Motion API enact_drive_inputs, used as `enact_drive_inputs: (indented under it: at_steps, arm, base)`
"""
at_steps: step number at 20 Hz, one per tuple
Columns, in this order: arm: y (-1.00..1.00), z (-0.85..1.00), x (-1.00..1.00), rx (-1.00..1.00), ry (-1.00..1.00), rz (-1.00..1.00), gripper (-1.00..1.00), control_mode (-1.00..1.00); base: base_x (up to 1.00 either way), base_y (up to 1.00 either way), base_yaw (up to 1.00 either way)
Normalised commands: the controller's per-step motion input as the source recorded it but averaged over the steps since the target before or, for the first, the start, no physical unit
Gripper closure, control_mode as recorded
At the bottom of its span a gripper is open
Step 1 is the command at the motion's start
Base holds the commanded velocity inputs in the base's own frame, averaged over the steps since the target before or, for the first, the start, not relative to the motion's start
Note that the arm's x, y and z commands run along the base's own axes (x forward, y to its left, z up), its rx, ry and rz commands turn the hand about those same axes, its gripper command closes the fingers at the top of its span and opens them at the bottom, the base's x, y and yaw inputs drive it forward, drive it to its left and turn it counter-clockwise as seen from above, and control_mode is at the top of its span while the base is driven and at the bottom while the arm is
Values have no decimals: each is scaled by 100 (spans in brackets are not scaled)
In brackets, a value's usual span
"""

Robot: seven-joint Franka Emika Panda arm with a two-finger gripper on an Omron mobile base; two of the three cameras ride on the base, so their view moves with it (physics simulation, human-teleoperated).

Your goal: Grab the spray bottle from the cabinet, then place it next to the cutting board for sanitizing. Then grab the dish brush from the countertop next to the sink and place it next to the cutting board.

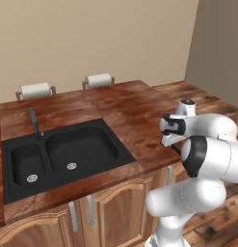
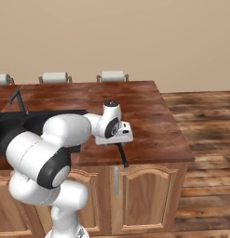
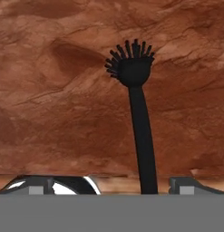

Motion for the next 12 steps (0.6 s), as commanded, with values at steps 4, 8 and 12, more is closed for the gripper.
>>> enact_drive_inputs:
  at_steps: [4, 8, 12]
  arm:
    - [-7, -25, 19, 0, 0, 0, -100, -100]
    - [-16, -23, 21, 0, 0, 0, -100, -100]
    - [-23, -17, 18, 0, 0, 0, -100, -100]
  base:
    - [0, 0, 0]
    - [0, 0, 0]
    - [0, 0, 0]
